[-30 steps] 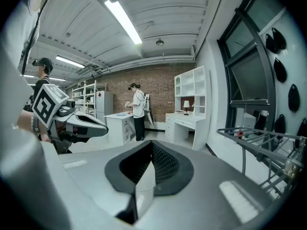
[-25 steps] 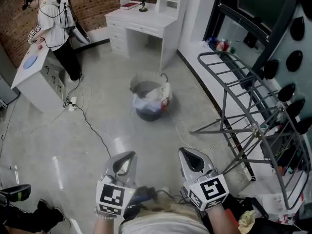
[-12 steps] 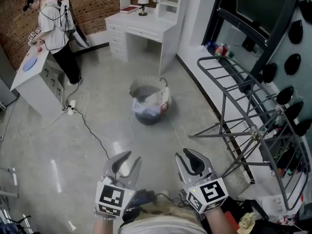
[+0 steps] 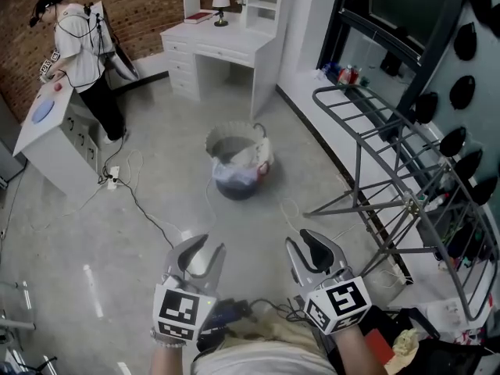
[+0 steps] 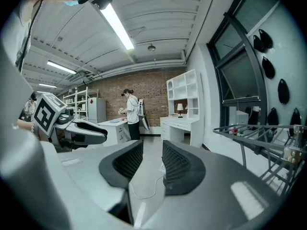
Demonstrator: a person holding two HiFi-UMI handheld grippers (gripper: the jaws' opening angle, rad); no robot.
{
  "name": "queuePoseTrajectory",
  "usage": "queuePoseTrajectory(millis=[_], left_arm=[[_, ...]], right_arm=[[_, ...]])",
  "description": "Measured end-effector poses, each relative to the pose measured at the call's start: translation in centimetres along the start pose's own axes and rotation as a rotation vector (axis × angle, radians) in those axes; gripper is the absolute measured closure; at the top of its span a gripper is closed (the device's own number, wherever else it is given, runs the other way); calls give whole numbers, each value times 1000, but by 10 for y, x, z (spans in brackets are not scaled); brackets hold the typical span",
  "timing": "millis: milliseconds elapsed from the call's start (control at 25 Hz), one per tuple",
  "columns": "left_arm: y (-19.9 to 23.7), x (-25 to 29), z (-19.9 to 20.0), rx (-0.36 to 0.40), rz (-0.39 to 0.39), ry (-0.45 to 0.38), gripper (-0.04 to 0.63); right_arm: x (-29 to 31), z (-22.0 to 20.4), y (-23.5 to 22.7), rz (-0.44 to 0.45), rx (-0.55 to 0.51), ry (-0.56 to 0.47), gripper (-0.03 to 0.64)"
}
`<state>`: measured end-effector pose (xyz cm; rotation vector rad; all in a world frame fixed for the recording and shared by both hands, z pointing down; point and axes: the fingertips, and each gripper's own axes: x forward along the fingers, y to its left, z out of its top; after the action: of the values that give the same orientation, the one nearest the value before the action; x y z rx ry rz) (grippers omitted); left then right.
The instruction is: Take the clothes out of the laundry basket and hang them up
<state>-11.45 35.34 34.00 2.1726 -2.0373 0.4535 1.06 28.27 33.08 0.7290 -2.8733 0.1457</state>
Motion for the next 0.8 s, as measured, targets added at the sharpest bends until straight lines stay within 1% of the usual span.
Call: queuePoseTrajectory(millis=[200, 400, 640, 800], left_arm=[[11, -6, 7, 28, -5, -27, 469], [23, -6, 7, 33, -4, -31, 469], [41, 14, 11, 29, -3, -32, 469], [54, 42, 13, 26, -11, -30, 468]], right_arm=[[1, 0, 5, -28, -1, -11, 503], [8, 3, 7, -33, -2, -20, 505], [29, 5, -5, -32, -2, -4, 503], [55, 6, -24, -25, -8, -1, 503]])
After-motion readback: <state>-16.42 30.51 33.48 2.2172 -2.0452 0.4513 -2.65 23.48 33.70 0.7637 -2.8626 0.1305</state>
